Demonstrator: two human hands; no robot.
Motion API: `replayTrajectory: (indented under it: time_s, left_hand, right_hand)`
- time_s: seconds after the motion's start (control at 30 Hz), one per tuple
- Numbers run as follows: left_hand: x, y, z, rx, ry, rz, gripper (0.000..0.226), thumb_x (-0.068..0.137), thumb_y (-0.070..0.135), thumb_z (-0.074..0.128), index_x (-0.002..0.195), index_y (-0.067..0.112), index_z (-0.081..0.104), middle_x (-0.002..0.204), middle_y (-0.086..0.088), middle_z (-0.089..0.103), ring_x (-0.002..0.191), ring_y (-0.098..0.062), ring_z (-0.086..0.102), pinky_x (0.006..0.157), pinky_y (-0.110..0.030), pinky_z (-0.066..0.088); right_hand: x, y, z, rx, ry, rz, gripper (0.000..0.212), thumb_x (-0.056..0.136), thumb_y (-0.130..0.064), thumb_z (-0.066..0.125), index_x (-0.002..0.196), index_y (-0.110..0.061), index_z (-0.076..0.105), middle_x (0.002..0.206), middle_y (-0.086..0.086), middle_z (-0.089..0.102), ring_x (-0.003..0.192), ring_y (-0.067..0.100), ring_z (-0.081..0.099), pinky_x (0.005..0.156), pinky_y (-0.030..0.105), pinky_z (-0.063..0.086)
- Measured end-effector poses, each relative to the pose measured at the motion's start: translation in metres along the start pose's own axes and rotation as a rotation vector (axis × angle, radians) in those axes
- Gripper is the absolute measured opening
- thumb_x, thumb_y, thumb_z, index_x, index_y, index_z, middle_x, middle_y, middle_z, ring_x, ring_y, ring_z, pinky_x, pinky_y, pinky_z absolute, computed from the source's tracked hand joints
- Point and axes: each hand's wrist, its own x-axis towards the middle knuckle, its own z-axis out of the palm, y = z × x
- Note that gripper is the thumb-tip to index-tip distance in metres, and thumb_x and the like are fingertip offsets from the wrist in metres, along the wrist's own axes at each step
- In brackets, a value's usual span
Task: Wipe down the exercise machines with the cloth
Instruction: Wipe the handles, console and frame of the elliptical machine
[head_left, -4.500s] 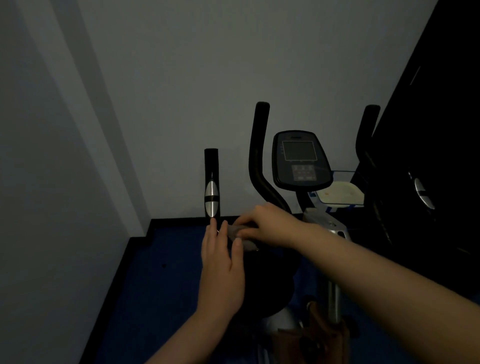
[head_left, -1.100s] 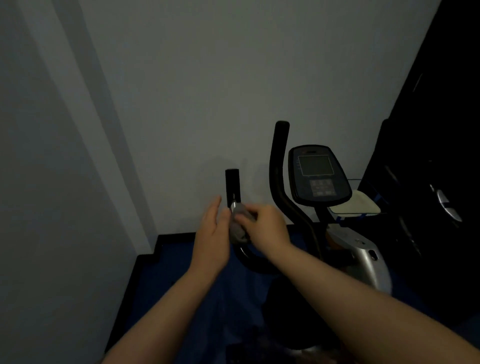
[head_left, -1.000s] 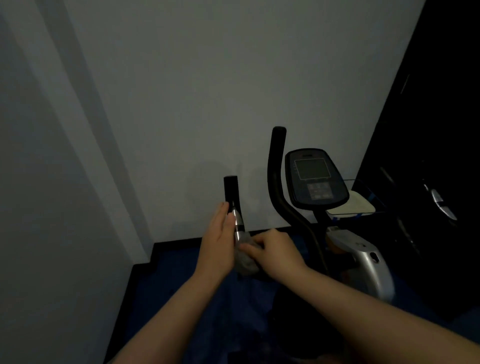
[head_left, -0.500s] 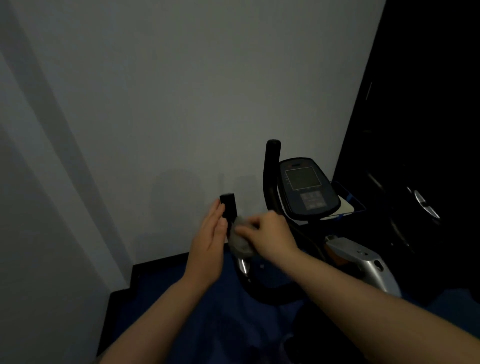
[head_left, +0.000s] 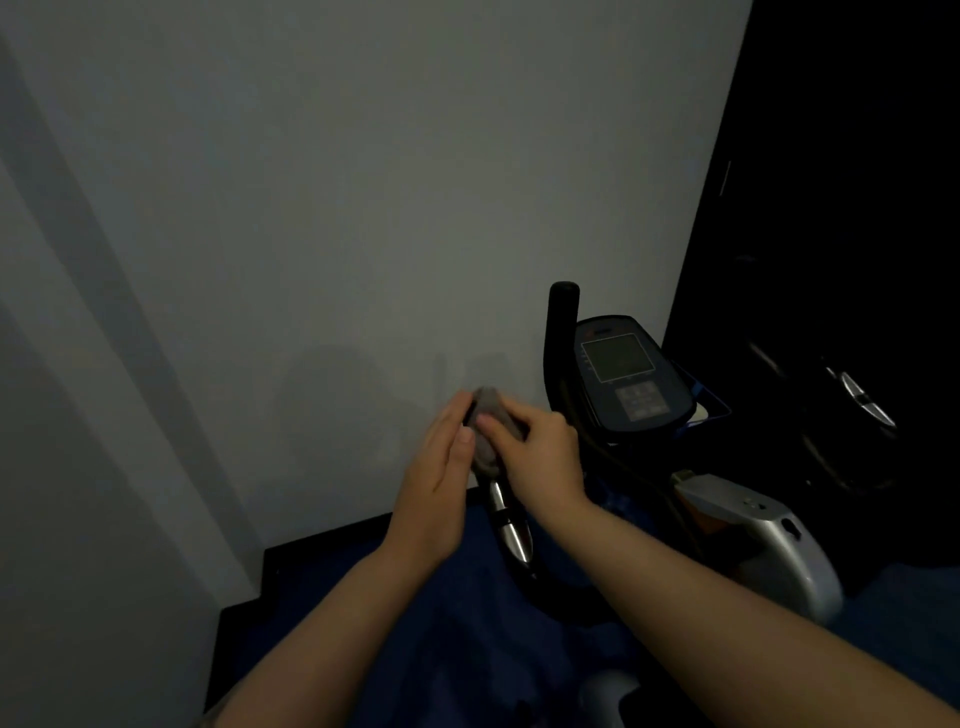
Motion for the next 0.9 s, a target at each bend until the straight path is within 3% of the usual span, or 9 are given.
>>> replayTrajectory:
  time_s: [0.13,0.27,0.33,0.4,0.5,0.6,0.7,0.8,0.9]
  left_hand:
    - [0.001,-0.006,0.004,0.039,0.014,0.028,0.04,0.099,0.043,0.031,0.139,0.038,0.031,0.149,0.017,0.033,0.134,0.014,0.027,0.108,-0.004,0.019]
    - [-0.003,-0.009,0.011,0.062,-0.004,0.035,0.042,0.1,0.045,0.031,0.14,0.045,0.021,0.152,0.023,0.021,0.137,0.015,0.018,0.108,-0.003,0.014]
    - [-0.004,-0.007,0.01,0.043,-0.018,0.009,0.041,0.098,0.044,0.029,0.137,0.049,0.019,0.154,0.021,0.018,0.138,0.014,0.017,0.109,-0.003,0.013]
    - [-0.004,-0.005,0.01,0.03,-0.014,-0.014,0.043,0.097,0.043,0.029,0.138,0.047,0.017,0.154,0.022,0.016,0.136,0.018,0.016,0.107,-0.001,0.012]
    - [-0.008,-0.002,0.019,0.035,0.018,-0.015,0.051,0.095,0.043,0.029,0.144,0.04,0.013,0.155,0.023,0.01,0.135,0.022,0.01,0.105,0.001,0.007]
    - [-0.018,-0.002,0.035,0.015,0.044,-0.04,0.056,0.095,0.045,0.028,0.147,0.038,0.006,0.155,0.026,0.001,0.136,0.021,0.003,0.106,0.001,0.004]
    - [-0.033,-0.004,0.045,-0.017,0.046,-0.082,0.056,0.095,0.048,0.028,0.145,0.044,0.005,0.154,0.03,-0.004,0.137,0.019,0.003,0.106,-0.001,0.007]
    - [-0.043,-0.004,0.056,0.002,0.066,-0.11,0.053,0.096,0.046,0.028,0.143,0.046,0.004,0.153,0.031,-0.006,0.132,0.026,0.002,0.101,0.005,0.008]
    - [-0.047,0.003,0.073,0.004,0.126,-0.138,0.053,0.094,0.048,0.026,0.142,0.045,0.004,0.154,0.028,-0.009,0.132,0.026,0.002,0.098,0.007,0.007]
  right_hand:
    - [-0.006,0.015,-0.016,-0.076,-0.116,0.106,0.011,0.087,-0.027,0.07,0.09,-0.02,0.077,0.078,-0.007,0.073,0.076,0.004,0.068,0.069,0.024,0.055]
    - [0.002,-0.007,-0.005,-0.002,-0.043,0.071,0.011,0.088,-0.027,0.068,0.096,-0.024,0.075,0.079,-0.007,0.072,0.076,0.005,0.067,0.067,0.024,0.054]
    - [-0.019,-0.005,-0.001,-0.055,-0.048,0.082,0.014,0.09,-0.037,0.064,0.087,-0.026,0.073,0.075,-0.006,0.071,0.073,0.009,0.067,0.065,0.031,0.055]
    - [-0.037,0.004,-0.015,-0.182,-0.158,0.118,0.024,0.089,-0.042,0.063,0.08,-0.021,0.072,0.073,-0.004,0.071,0.071,0.009,0.067,0.065,0.036,0.055]
    - [-0.027,0.004,-0.043,-0.318,-0.369,0.203,0.023,0.082,-0.04,0.071,0.078,-0.018,0.074,0.074,-0.002,0.072,0.07,0.008,0.067,0.064,0.029,0.053]
    - [-0.024,-0.005,-0.038,-0.345,-0.336,0.125,0.033,0.086,-0.04,0.067,0.062,-0.019,0.066,0.06,-0.003,0.065,0.057,0.007,0.061,0.051,0.026,0.045]
    - [-0.045,0.002,-0.041,-0.315,-0.323,0.086,0.037,0.092,-0.04,0.06,0.071,-0.012,0.07,0.065,0.0,0.068,0.061,0.011,0.064,0.057,0.034,0.053]
    - [-0.064,0.013,-0.067,-0.438,-0.484,0.04,0.026,0.084,-0.04,0.07,0.079,-0.016,0.074,0.071,-0.003,0.07,0.065,0.008,0.064,0.055,0.028,0.048]
    - [-0.068,0.009,-0.084,-0.738,-0.631,-0.177,0.03,0.083,-0.046,0.068,0.081,-0.017,0.074,0.073,-0.001,0.067,0.067,0.01,0.059,0.056,0.026,0.041]
